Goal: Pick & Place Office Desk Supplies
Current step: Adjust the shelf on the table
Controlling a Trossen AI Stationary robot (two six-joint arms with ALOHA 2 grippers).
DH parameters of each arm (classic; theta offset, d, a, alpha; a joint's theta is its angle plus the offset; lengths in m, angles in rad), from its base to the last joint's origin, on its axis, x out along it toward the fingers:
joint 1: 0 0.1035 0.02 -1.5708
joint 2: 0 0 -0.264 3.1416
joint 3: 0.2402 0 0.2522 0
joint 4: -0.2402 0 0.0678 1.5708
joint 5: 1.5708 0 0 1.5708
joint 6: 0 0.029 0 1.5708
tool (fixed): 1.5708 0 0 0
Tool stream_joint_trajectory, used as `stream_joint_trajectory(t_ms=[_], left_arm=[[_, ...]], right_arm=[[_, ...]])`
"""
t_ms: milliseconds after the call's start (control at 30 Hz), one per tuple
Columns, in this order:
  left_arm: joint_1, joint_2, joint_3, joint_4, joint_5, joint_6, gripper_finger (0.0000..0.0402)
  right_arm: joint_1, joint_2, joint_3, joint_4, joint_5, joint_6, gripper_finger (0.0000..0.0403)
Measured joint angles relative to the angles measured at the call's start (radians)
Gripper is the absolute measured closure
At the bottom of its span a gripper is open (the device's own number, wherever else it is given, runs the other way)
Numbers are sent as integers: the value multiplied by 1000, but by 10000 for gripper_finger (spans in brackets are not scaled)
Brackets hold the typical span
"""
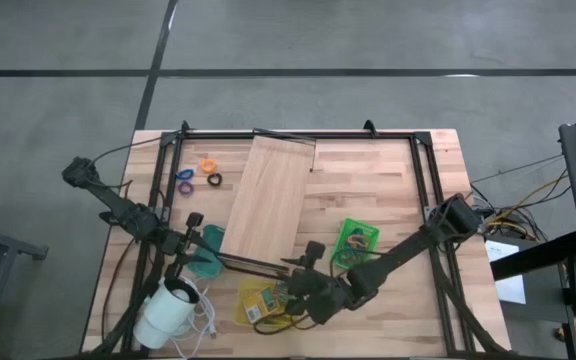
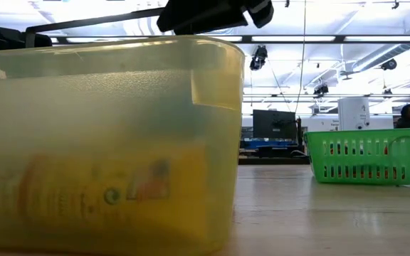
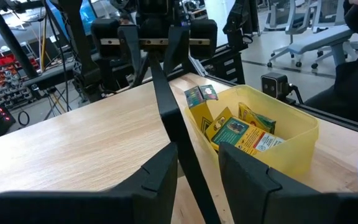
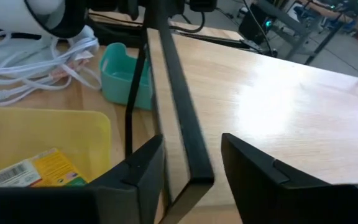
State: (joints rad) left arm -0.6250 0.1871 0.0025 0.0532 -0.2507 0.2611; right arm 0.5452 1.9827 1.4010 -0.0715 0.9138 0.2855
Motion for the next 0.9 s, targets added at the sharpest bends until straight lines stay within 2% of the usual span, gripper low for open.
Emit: stream_joint_trajectory(t_ms=[433,667,900], left_arm=[[0,0,0,0,0,0,281],[0,0,0,0,0,0,281],[0,0,0,0,0,0,281]], right_arm=[[17,0,0,0,1,8,359],[33,-11,0,-44,1,41,364],[60,-58,-2,-249,45,197,363]])
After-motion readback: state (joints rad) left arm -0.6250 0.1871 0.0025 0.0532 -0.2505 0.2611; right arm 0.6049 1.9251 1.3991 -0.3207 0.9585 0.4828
